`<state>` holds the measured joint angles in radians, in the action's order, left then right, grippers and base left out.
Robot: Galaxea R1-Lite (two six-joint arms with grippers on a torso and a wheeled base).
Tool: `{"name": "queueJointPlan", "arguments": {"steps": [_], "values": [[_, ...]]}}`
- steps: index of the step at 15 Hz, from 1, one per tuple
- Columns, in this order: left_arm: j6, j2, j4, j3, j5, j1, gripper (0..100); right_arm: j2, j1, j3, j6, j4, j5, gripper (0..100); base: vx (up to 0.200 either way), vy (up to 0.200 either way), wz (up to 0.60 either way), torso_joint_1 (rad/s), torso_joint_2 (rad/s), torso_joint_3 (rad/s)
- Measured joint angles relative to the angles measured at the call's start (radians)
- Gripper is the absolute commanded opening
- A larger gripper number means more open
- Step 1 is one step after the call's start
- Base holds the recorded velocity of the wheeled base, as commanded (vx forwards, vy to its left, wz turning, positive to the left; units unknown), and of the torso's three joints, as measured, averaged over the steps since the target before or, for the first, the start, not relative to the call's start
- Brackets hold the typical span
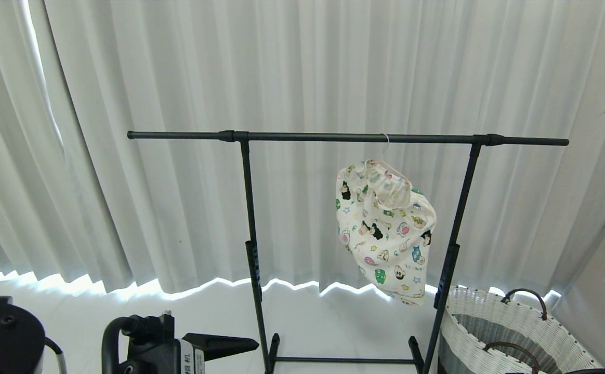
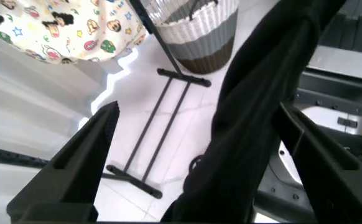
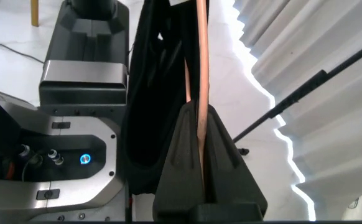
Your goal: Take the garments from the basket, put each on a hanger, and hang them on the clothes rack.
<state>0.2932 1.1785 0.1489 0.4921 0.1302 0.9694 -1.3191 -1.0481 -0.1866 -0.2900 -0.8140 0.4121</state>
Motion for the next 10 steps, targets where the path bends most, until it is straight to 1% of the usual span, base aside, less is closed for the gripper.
{"name": "queueJointPlan", "arguments": {"steps": [7, 8, 10], "values": [[0.003, 0.007, -0.001, -0.003, -0.001, 0.015, 0, -0.006, -0.017, -0.017, 0.000, 0.001, -0.008, 0, 0.000, 0.000, 0.00, 0.000, 0.00, 0.000], [0.003, 0.007, -0.001, -0.003, -0.002, 0.015, 0, -0.006, -0.017, -0.017, -0.005, 0.001, -0.010, 100, 0.000, 0.000, 0.00, 0.000, 0.00, 0.000], [0.001, 0.008, -0.001, -0.004, -0.003, 0.015, 0, -0.006, -0.019, -0.014, -0.032, -0.004, -0.012, 100, 0.000, 0.000, 0.00, 0.000, 0.00, 0.000]]}}
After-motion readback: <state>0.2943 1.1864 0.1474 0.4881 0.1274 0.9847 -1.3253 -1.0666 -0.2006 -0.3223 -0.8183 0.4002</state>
